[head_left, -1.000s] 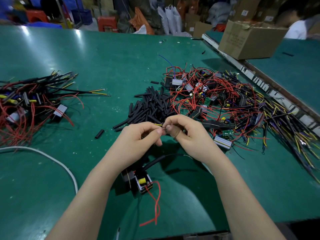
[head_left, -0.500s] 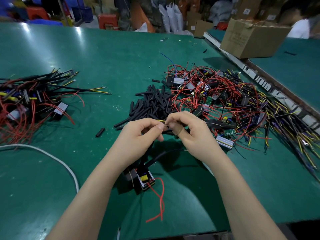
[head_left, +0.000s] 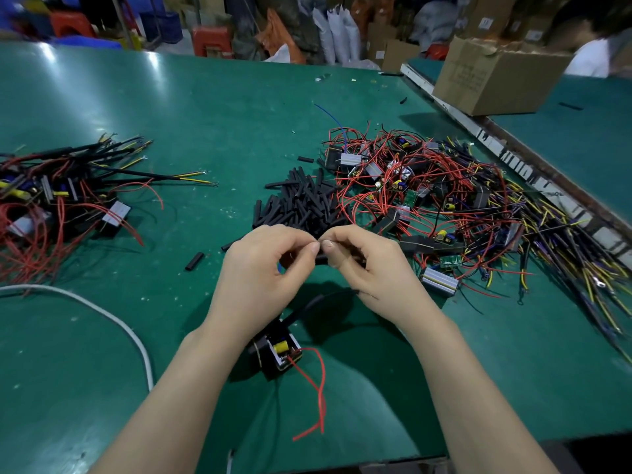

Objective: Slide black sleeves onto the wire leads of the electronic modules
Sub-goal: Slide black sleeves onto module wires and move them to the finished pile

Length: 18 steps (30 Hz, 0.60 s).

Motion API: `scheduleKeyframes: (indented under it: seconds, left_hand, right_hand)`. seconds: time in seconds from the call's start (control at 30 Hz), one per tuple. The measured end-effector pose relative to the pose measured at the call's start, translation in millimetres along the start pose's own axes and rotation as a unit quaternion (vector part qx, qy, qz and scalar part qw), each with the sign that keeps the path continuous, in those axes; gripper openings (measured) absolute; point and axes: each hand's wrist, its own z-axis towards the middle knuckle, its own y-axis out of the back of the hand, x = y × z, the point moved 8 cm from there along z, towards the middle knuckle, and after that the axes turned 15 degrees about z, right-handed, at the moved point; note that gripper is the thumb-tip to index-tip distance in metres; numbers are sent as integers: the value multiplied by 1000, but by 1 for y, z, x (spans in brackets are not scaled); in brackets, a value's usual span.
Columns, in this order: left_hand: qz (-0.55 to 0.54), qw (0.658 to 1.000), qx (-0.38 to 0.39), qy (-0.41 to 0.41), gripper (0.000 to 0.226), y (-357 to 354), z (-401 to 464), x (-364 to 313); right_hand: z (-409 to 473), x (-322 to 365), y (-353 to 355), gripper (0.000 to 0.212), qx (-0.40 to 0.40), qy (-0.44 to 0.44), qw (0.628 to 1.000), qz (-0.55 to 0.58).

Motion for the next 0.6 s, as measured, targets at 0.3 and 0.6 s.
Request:
scheduleKeyframes:
  seconds: [0.3, 0.6]
  left_hand:
    - [-57, 989, 20, 132, 14, -8, -1, 14]
    - [-246, 928, 65, 273, 16, -24, -5, 32]
  right_hand:
    - [-7, 19, 3, 9, -77, 111, 981, -139]
    - [-17, 37, 0, 12, -171, 226, 935, -214]
